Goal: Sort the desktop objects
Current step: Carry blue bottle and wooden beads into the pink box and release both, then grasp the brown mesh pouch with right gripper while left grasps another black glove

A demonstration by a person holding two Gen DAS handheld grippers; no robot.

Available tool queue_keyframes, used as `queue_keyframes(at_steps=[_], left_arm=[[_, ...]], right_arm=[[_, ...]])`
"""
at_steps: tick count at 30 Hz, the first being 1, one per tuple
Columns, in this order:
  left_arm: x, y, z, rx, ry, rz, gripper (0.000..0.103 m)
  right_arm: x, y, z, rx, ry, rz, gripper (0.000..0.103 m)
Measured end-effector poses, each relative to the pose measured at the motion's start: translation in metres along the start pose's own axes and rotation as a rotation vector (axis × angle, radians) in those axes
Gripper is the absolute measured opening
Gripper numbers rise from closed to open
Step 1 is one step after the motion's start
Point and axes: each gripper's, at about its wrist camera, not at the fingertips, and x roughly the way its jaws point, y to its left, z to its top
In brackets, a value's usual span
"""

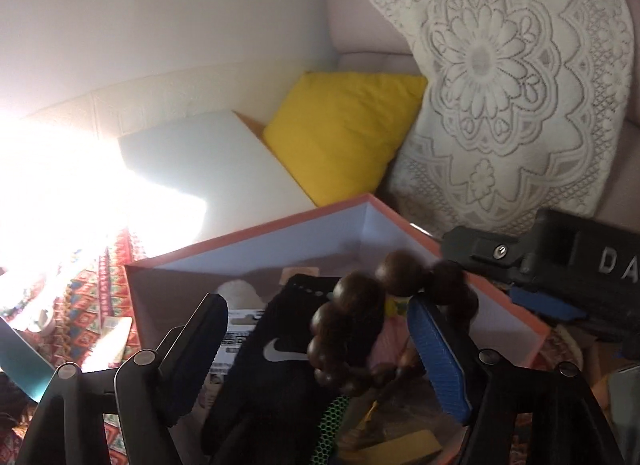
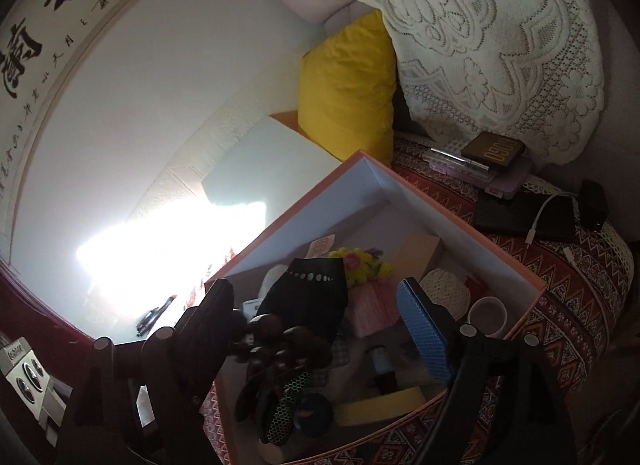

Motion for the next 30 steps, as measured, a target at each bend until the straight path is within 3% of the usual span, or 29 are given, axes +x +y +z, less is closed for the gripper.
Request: queue_keyframes(at_steps=[3,8,15,19,22,27,30], left_arm=[[-0.007,0.003,0.0,-0.005,-0.031,0.008,0.09],[-0.019,0.017,0.0,-0.005,-0.046,0.025,0.093],[-0.043,0.085,-0.025,-0.076,-0.025,0.138,0.093],[-0.061,0.141,-0.059,-0.091,0.01,0.261,0.094],[-0.071,0.188,-0.104,-0.046,0.061,0.387,0.095],[-0.072,0.269,-0.194,0.122,0.239,0.654,0.095],[-0.071,0.306,-0.233,0.174,0.315,0.716,0.095]], right_arm=[[-0.001,0.003,0.001,0.0,-0.011,0.024,0.087],[0.003,0.026,-0.004,-0.04,-0.014,0.033,0.087],[0.023,0.075,-0.02,-0.122,0.018,0.071,0.087],[0.05,0.122,-0.045,-0.215,0.084,0.135,0.087],[0.083,0.161,-0.077,-0.32,0.185,0.166,0.089],[0.16,0.225,-0.147,-0.492,0.344,0.152,0.089],[0.211,0.257,-0.2,-0.613,0.428,0.12,0.086]])
